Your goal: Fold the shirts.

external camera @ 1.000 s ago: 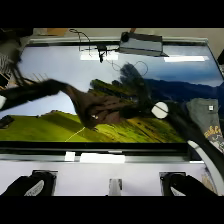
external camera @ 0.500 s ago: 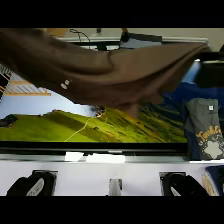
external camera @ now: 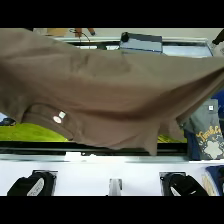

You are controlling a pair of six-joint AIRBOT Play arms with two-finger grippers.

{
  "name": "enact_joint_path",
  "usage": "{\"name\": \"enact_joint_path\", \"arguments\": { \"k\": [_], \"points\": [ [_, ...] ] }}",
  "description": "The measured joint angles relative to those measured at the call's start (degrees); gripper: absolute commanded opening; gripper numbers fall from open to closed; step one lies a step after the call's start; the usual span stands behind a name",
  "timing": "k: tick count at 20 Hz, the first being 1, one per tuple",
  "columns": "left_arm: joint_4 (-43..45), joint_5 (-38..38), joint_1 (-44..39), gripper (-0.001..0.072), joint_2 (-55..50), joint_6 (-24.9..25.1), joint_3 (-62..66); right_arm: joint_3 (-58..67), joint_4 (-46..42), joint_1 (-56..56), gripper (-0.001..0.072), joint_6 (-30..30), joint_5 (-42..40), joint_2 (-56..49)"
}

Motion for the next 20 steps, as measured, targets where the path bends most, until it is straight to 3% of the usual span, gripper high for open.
{"name": "enact_joint_path", "arguments": {
  "k": [4, 6, 9, 10, 11, 12, 13, 16, 20],
  "points": [
    [2.0, -2.2, 0.0, 0.0035, -4.0, 0.0, -8.3, -10.9, 6.7, 0.0, 0.0032, 0.6, 10.2, -4.4],
    [2.4, -2.4, 0.0, 0.0035, -7.2, 0.0, -14.3, -20.0, 12.1, 0.0, 0.0032, 2.1, 8.2, -6.1],
    [1.7, -2.0, -0.3, 0.0039, -14.7, -1.2, -22.7, -31.8, 20.1, 0.0, 0.0032, 5.4, -0.9, -9.1],
    [0.7, -2.0, -0.5, 0.0096, -17.6, -2.6, -24.4, -34.2, 21.8, 0.0, 0.0033, 6.3, -3.4, -10.1],
    [-0.6, -2.3, -0.8, 0.0248, -20.9, -4.2, -25.9, -36.1, 23.5, 0.0, 0.0033, 7.1, -5.6, -11.1],
    [-2.3, -2.8, -1.3, 0.0567, -23.7, -5.5, -26.8, -37.3, 25.0, 0.0, 0.0033, 7.6, -7.5, -11.9],
    [-4.5, -3.9, -1.8, 0.0708, -26.5, -6.5, -27.6, -38.3, 26.4, 0.0, 0.0033, 8.1, -8.9, -12.5],
    [-8.4, -11.5, -2.6, 0.0694, -31.7, -7.5, -28.2, -39.7, 28.4, 0.0, 0.0033, 8.8, -10.8, -13.4],
    [-4.5, -28.4, -3.1, 0.0694, -32.5, -7.3, -33.6, -40.4, 29.5, 0.0, 0.0033, 8.9, -11.9, -13.9]
  ]
}}
